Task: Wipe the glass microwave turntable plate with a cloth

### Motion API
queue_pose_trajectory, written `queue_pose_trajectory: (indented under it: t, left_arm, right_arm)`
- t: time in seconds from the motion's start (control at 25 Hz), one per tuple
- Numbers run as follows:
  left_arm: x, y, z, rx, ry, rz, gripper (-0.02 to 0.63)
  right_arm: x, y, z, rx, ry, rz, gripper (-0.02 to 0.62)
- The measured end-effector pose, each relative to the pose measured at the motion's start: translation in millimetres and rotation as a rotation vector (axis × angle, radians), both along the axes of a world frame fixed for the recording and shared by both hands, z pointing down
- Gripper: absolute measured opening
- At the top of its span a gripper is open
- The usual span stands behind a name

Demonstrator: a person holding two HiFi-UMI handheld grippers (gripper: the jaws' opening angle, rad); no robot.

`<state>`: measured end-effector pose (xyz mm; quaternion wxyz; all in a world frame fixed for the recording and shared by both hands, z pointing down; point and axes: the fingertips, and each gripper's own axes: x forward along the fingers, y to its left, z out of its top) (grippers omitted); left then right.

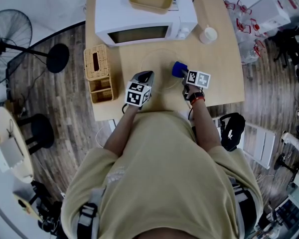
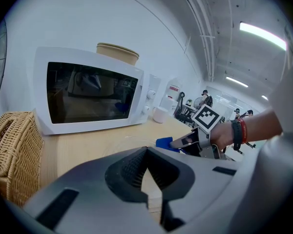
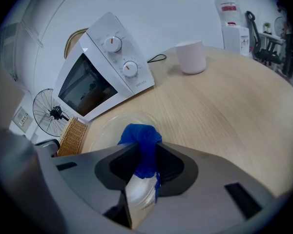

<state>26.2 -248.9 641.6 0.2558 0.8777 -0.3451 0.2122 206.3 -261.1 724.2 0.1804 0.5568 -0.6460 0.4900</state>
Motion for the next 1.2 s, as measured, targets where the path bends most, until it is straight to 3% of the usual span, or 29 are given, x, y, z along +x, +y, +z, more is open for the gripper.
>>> queue_pose_trajectory:
  t: [0.24,0.4,0.56,0.84,1.2]
  left_arm:
    - [2.2,0.3,3.7,-0.004,-0.001,0.001,0.018]
    - [0.8,2.9,3.1,-0.006,0.001,-0.002,0.018]
    - [-2.4,1.4,4.9,-0.012,0.003,-0.015,0.018]
    - [-13.2,2.5,7.7,-0.037,0.022,-0.066,0.018]
    - [-55.2,3.7,13.5,-0.062,0.018,-0.204,0.018]
  right_arm:
    - [5.1,0.7,1.8,-0.002,-0.023,0.012,0.101]
    - [4.0,4.3,-1.4,-0.026,-0.197,0.119,0.086]
    - [1.9,6.8,-4.9,-0.015,-0.285,0.138,0.084]
    - [-38.7,2.0,-21.3,0.019,-0.396,0.004,0.084]
    - [-129.8,1.5,-22.8,-0.022,-0.411,-0.229,0.084]
